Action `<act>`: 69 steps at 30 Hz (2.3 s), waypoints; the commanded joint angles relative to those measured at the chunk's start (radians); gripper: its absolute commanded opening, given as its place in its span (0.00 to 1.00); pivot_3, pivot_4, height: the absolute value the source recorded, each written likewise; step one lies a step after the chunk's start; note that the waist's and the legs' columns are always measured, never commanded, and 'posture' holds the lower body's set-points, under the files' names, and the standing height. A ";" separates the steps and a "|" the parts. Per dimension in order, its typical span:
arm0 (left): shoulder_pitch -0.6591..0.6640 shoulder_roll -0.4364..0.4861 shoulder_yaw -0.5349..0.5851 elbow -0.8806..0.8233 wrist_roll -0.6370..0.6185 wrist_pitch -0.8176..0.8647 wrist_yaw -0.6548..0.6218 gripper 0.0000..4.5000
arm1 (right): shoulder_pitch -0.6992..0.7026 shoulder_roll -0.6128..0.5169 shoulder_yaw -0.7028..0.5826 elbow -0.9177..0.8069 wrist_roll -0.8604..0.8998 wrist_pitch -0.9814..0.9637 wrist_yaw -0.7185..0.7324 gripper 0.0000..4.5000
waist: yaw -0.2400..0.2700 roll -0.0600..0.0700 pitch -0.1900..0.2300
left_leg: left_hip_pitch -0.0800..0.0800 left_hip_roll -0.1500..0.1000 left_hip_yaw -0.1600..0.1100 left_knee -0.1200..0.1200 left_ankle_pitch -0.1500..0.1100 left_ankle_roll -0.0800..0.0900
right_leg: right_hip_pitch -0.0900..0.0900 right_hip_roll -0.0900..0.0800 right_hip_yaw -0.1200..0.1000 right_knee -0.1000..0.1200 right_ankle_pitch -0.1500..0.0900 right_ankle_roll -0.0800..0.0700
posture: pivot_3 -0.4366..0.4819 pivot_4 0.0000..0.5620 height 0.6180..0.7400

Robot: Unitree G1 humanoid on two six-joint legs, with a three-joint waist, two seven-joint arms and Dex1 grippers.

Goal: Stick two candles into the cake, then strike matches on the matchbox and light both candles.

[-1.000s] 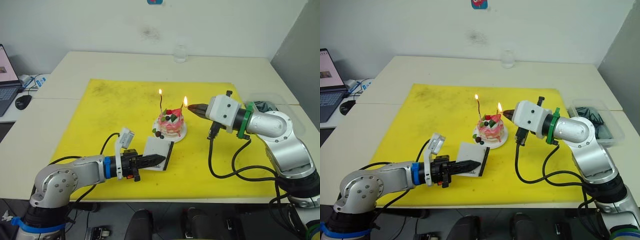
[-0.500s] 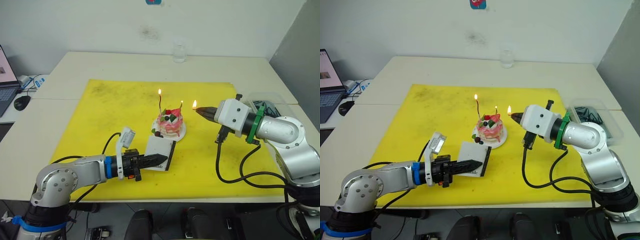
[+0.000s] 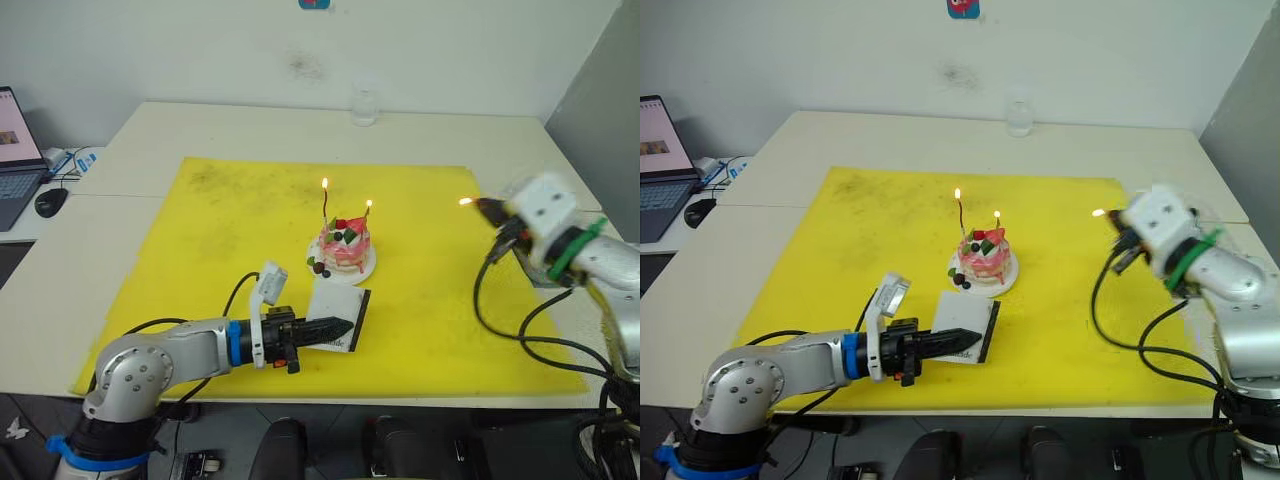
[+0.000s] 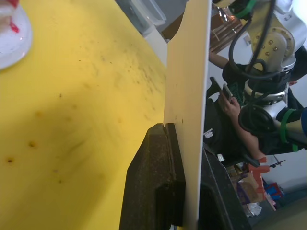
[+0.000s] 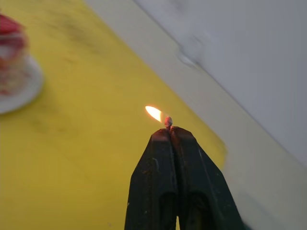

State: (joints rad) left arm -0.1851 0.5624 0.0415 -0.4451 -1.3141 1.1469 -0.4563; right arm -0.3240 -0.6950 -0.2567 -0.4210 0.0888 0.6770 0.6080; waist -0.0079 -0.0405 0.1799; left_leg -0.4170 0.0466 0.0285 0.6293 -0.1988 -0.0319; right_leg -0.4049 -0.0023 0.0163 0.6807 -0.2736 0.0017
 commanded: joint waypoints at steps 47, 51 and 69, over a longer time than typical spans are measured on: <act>-0.065 0.034 -0.055 0.066 -0.217 0.121 0.475 0.00 | 0.226 -0.269 -0.037 -0.333 0.648 0.193 0.270 0.99 | -0.001 0.004 -0.001 | 0.000 0.000 -0.001 0.000 0.000 0.000 | 0.000 0.001 0.000 0.000 0.000 0.001 | 0.48 0.27 1.00; -0.089 0.028 -0.083 0.076 -0.182 0.122 0.481 0.13 | 0.204 -0.295 0.000 -0.341 0.684 0.209 0.275 1.00 | 0.000 0.004 -0.001 | 0.000 0.000 -0.001 0.000 0.000 0.000 | 0.001 0.001 0.000 -0.001 0.000 0.001 | 0.48 0.27 1.00; -0.089 0.324 0.052 -0.068 -0.396 0.095 0.428 0.99 | 0.160 -0.349 0.035 -0.309 0.655 0.158 0.297 1.00 | 0.001 0.003 -0.001 | 0.000 0.000 -0.001 -0.001 0.000 0.000 | 0.000 0.001 0.000 -0.002 0.000 0.000 | 0.48 0.27 1.00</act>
State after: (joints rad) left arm -0.2682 0.8553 0.0469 -0.4714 -1.6653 1.2659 -0.0125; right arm -0.1502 -1.0262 -0.1810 -0.7272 0.7466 0.8583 0.8888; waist -0.0071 -0.0378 0.1794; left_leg -0.4172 0.0469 0.0281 0.6285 -0.1989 -0.0319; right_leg -0.4052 -0.0021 0.0160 0.6789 -0.2738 0.0018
